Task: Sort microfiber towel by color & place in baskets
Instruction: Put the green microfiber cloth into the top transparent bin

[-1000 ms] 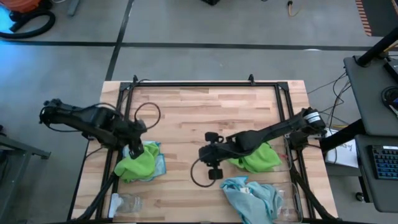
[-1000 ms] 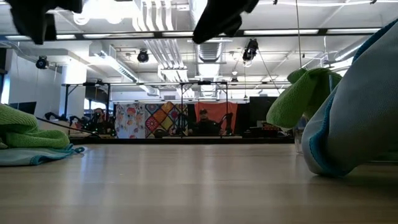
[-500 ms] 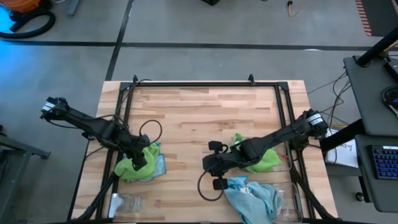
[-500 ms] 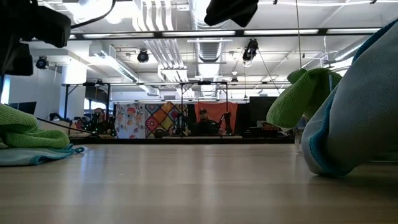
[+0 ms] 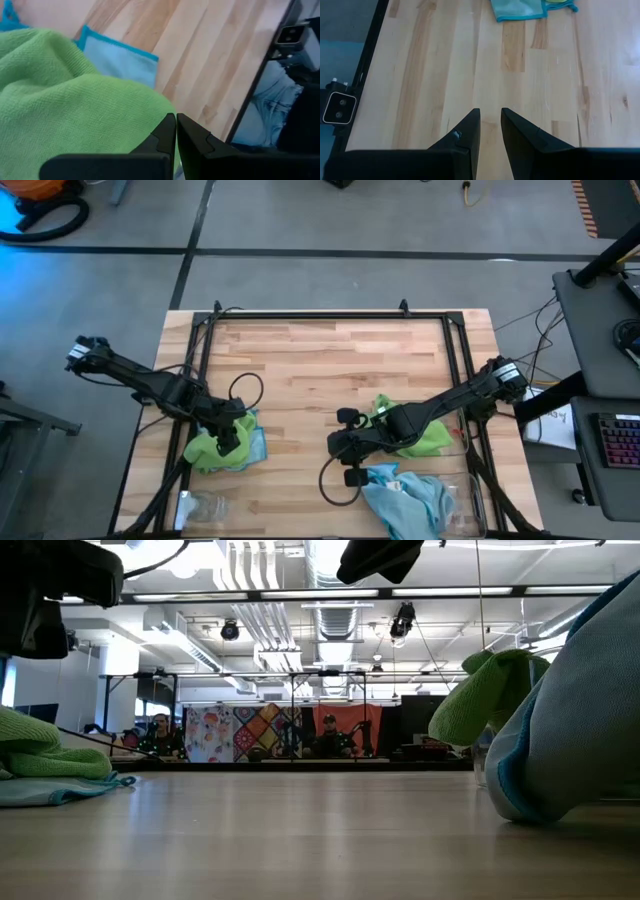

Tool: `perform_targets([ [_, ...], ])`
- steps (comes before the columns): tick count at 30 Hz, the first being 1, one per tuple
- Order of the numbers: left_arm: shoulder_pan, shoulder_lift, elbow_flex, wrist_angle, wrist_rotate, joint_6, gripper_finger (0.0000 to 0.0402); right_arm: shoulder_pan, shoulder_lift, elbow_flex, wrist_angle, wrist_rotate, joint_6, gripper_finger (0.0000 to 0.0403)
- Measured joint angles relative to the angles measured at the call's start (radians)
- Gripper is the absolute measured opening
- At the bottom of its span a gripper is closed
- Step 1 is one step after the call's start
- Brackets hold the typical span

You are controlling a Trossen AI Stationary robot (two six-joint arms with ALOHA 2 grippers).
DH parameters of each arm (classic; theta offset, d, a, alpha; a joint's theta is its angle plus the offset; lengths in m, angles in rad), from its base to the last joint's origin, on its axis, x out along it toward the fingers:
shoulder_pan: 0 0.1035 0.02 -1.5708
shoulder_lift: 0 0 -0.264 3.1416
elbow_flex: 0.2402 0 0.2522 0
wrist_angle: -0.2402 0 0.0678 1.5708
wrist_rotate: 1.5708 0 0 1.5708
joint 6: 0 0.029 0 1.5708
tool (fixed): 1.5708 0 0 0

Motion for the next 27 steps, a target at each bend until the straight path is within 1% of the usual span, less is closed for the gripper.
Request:
perform_targets([
  [6, 0.000, 0.048, -0.006, 0.016, 0.002, 0.024, 0.0000, 0.000, 0.000, 0.000, -0.013, -0.001, 0.036, 0.0073],
  [10, -0.007, 0.103, -0.006, 0.016, 0.073, 0.004, 0.0000, 0.002, 0.000, 0.000, -0.047, -0.001, 0.054, 0.0073],
  [14, -0.023, 0.162, -0.006, 0.018, 0.087, -0.011, 0.0000, 0.003, 0.000, 0.000, -0.071, -0.001, 0.061, 0.0073],
  [19, -0.023, 0.216, -0.007, 0.017, 0.104, 0.008, 0.0001, 0.008, 0.001, 0.000, -0.075, -0.001, 0.061, 0.0073],
  [22, -0.023, 0.236, -0.007, 0.017, 0.104, 0.031, 0.0008, 0.015, 0.001, 0.000, -0.074, -0.001, 0.061, 0.0073],
  [27, -0.023, 0.267, -0.007, 0.017, 0.091, 0.071, 0.0034, 0.024, 0.001, 0.000, -0.074, -0.001, 0.061, 0.0073],
])
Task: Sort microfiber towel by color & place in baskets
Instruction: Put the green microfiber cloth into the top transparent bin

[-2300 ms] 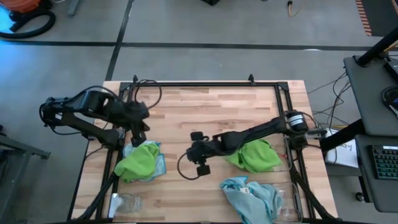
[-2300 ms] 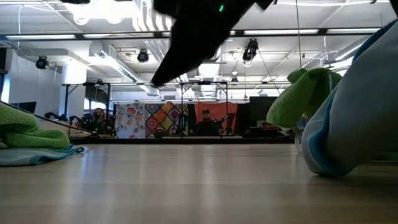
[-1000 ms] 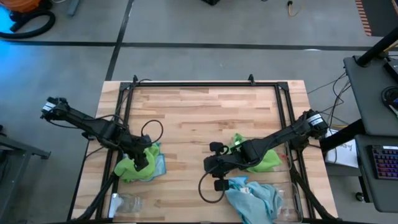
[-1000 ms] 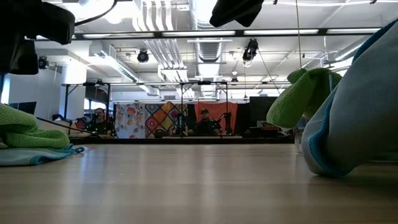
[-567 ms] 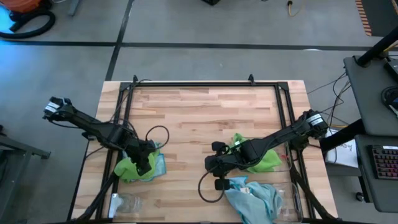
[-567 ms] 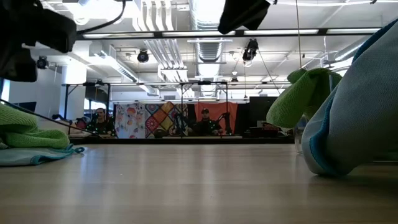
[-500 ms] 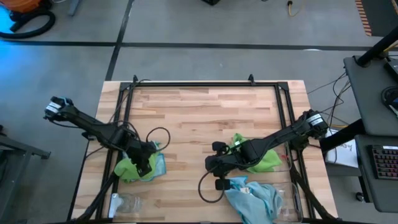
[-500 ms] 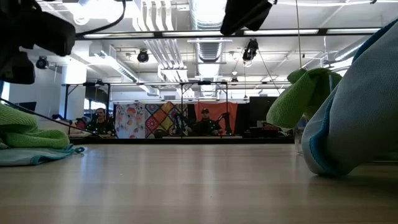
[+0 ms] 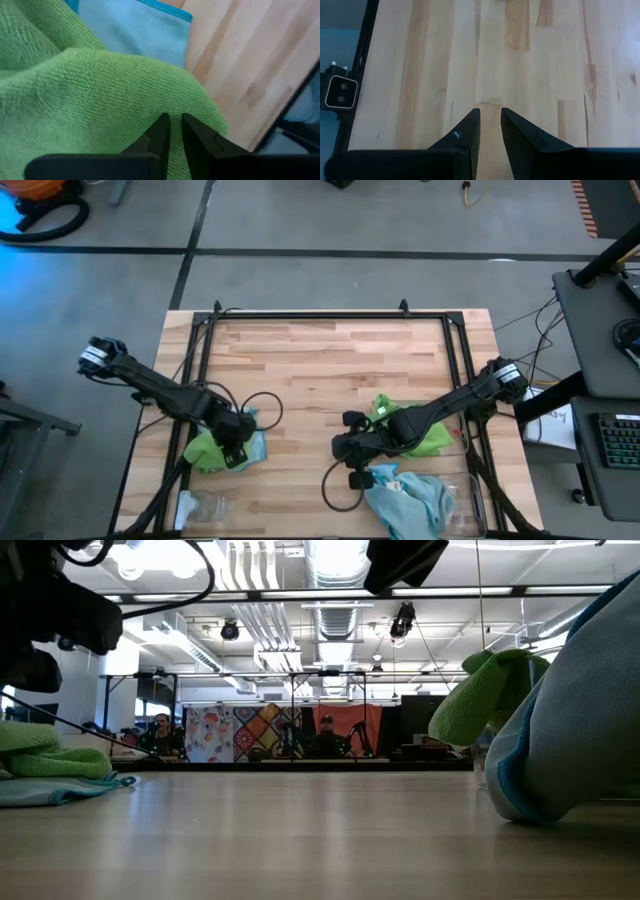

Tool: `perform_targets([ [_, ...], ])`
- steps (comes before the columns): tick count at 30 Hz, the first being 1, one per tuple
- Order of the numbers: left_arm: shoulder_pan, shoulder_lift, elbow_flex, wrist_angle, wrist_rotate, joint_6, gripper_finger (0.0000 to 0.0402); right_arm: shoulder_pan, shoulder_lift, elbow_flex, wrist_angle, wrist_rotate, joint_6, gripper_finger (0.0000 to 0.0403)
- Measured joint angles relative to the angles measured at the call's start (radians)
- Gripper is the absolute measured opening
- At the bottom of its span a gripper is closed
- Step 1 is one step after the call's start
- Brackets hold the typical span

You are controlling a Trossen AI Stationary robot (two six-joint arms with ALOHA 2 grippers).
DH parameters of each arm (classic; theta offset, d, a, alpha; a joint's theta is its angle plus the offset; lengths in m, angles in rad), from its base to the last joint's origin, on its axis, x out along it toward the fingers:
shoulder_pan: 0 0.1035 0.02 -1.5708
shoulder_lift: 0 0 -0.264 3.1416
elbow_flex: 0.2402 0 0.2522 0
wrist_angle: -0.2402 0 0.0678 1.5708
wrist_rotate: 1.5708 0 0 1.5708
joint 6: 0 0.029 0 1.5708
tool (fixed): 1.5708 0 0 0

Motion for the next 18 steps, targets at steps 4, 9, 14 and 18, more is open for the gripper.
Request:
perform_targets([
  [4, 0.000, 0.031, 0.000, 0.000, -0.017, 0.017, 0.0061, 0.005, 0.000, 0.000, 0.000, 0.000, 0.000, 0.0073],
  [9, 0.000, 0.074, 0.000, -0.001, -0.020, 0.070, 0.0096, 0.007, 0.000, 0.000, 0.000, 0.000, 0.000, 0.0073],
  [14, 0.002, 0.119, 0.000, -0.009, -0.023, 0.126, 0.0128, 0.007, 0.000, 0.000, 0.000, 0.000, 0.000, 0.0073],
  [18, 0.006, 0.155, 0.000, -0.038, -0.035, 0.148, 0.0149, 0.007, 0.000, 0.000, 0.000, 0.000, 0.000, 0.0073],
])
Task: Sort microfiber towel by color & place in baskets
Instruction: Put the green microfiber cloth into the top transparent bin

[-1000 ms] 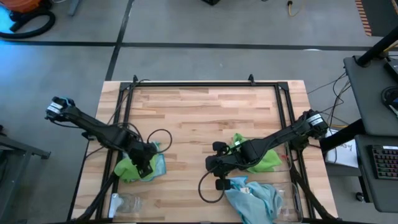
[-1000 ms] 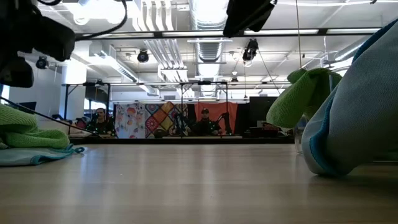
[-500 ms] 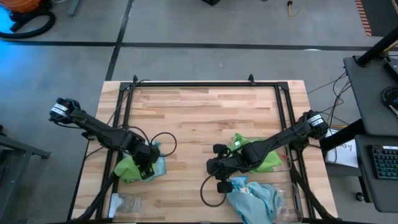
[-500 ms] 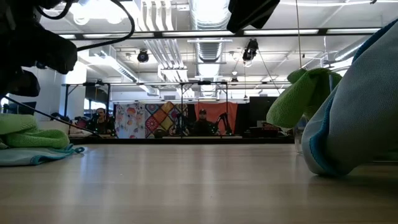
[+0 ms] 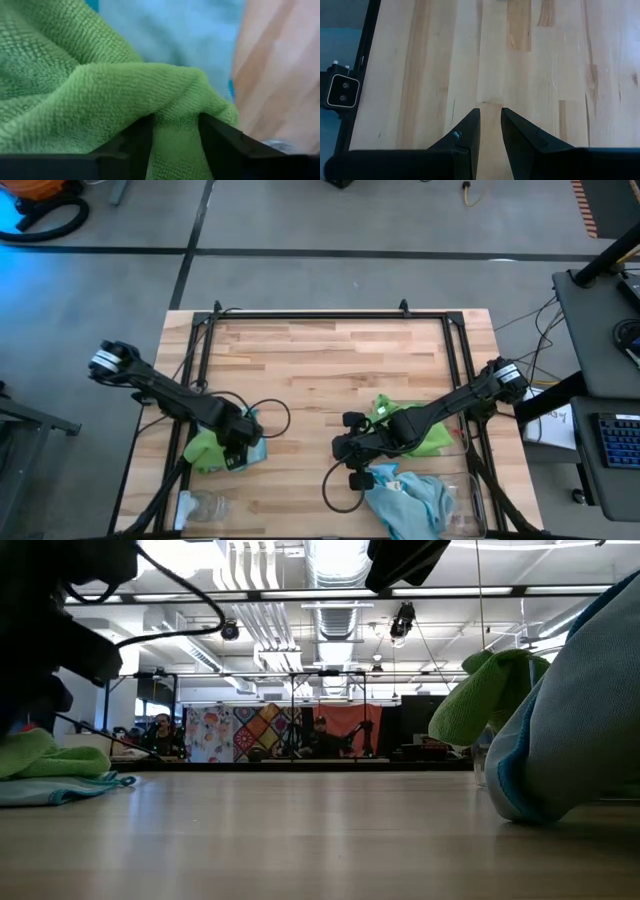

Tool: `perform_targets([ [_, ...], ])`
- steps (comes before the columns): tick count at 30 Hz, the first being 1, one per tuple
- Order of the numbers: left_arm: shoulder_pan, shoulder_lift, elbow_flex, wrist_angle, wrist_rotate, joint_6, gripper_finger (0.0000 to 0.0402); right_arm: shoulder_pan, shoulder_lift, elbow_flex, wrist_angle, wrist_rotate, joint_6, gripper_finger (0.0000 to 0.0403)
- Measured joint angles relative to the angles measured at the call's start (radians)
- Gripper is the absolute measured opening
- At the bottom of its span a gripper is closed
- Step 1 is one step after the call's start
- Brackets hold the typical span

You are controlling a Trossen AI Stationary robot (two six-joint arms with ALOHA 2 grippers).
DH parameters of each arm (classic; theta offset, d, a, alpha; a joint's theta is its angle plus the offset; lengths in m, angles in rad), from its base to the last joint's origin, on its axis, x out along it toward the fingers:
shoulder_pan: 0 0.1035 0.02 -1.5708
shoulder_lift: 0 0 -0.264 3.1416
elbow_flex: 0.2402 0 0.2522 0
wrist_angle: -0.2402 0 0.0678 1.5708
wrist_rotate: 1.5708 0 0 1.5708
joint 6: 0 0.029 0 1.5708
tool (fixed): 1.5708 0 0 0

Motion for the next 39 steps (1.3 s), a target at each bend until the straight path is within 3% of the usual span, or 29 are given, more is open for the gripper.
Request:
perform_targets([
  [10, 0.001, 0.063, 0.000, -0.013, -0.007, 0.016, 0.0179, 0.000, 0.000, 0.000, 0.000, 0.000, 0.000, 0.0073],
  [23, 0.004, 0.165, 0.005, -0.010, -0.002, 0.035, 0.0176, 0.000, 0.000, 0.000, 0.000, 0.000, 0.000, 0.0073],
  [28, 0.009, 0.159, 0.010, -0.010, 0.020, 0.027, 0.0130, 0.000, 0.000, 0.000, 0.000, 0.000, 0.000, 0.0073],
  [35, 0.010, 0.161, 0.058, -0.015, 0.030, 0.011, 0.0014, 0.000, 0.000, 0.000, 0.001, 0.000, 0.000, 0.0073],
  [39, 0.010, 0.161, 0.102, -0.020, 0.035, 0.012, 0.0013, 0.000, 0.000, 0.000, 0.000, 0.000, 0.000, 0.0073],
])
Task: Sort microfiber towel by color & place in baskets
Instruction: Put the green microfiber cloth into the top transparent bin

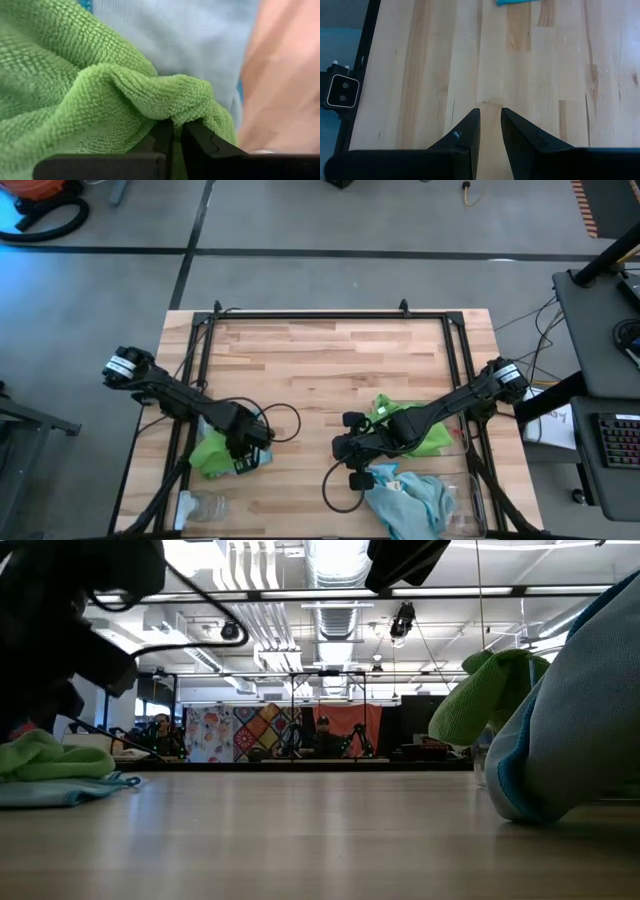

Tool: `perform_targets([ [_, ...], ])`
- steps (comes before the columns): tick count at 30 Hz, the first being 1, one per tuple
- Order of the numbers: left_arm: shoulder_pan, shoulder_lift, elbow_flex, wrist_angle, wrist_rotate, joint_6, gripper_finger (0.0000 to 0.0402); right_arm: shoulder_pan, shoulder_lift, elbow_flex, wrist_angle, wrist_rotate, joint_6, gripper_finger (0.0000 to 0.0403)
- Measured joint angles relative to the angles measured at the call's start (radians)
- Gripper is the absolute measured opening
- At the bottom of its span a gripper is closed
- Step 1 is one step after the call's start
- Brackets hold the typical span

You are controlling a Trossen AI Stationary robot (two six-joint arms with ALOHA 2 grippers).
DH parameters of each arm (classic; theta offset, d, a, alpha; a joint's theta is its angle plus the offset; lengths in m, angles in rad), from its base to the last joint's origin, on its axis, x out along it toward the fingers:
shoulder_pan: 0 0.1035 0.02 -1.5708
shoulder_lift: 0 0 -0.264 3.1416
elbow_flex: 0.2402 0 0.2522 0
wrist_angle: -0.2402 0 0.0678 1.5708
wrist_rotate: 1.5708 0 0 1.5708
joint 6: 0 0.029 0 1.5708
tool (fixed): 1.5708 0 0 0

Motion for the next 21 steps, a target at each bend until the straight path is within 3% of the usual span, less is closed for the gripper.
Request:
perform_targets([
  [9, 0.000, 0.000, 0.171, -0.095, -0.027, 0.057, 0.0003, 0.000, 0.000, 0.000, 0.001, 0.001, -0.002, 0.0073],
  [12, 0.001, 0.000, 0.251, -0.145, -0.088, 0.081, 0.0003, 0.000, 0.000, 0.000, 0.014, 0.016, -0.006, 0.0073],
  [21, 0.002, -0.001, 0.538, -0.228, -0.346, 0.187, 0.0003, 0.000, 0.000, 0.000, 0.086, 0.210, -0.033, 0.0073],
])
